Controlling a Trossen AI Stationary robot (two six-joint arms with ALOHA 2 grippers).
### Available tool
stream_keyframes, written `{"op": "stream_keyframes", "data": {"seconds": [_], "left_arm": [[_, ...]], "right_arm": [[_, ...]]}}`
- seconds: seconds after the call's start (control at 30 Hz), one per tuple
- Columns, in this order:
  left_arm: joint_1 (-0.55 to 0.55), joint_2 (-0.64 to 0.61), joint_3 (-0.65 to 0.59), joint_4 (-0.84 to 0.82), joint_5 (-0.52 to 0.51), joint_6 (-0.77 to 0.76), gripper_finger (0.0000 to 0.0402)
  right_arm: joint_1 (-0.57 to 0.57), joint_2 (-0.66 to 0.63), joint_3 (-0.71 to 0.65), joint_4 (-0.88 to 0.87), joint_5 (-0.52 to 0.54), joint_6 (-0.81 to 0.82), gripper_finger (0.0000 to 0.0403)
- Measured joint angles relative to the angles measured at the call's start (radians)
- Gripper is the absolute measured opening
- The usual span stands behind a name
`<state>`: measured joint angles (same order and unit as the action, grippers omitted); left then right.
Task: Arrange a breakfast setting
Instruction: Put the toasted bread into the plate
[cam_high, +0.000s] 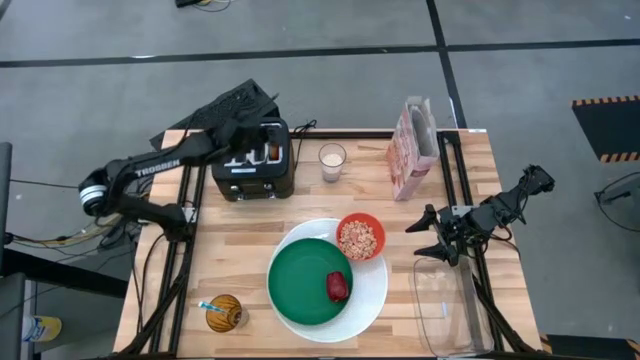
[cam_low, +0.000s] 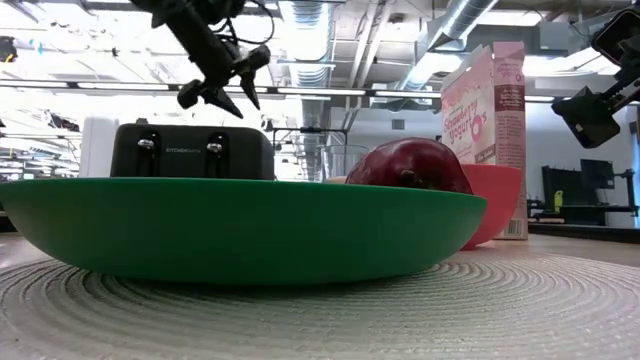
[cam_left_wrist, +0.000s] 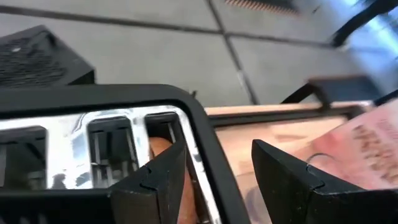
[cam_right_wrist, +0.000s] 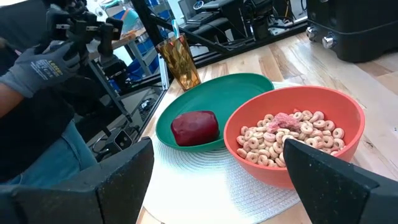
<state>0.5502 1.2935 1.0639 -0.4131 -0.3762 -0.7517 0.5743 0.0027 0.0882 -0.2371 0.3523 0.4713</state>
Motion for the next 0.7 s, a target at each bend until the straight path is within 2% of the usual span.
{"op": "stream_keyframes", "data": {"seconds": [0.1,0.27,0.43,0.7], "left_arm": [[0.013,0.057,0.093,-0.12,0.006,0.018,0.0171],[0.027,0.133,0.173,-0.215,0.037,0.031,0.0171],[0.048,0.167,0.177,-0.251,0.082,0.012,0.0171],[0.059,0.165,0.177,-0.293,0.088,0.005,0.0171]], "right_arm": [[0.0,0.0,0.0,0.0,0.0,0.0,0.0378],[0.0,0.0,0.0,0.0,0.0,0.0,0.0378],[0.0,0.0,0.0,0.0,0.0,0.0,0.0378],[0.0,0.0,0.0,0.0,0.0,0.0,0.0378]]}}
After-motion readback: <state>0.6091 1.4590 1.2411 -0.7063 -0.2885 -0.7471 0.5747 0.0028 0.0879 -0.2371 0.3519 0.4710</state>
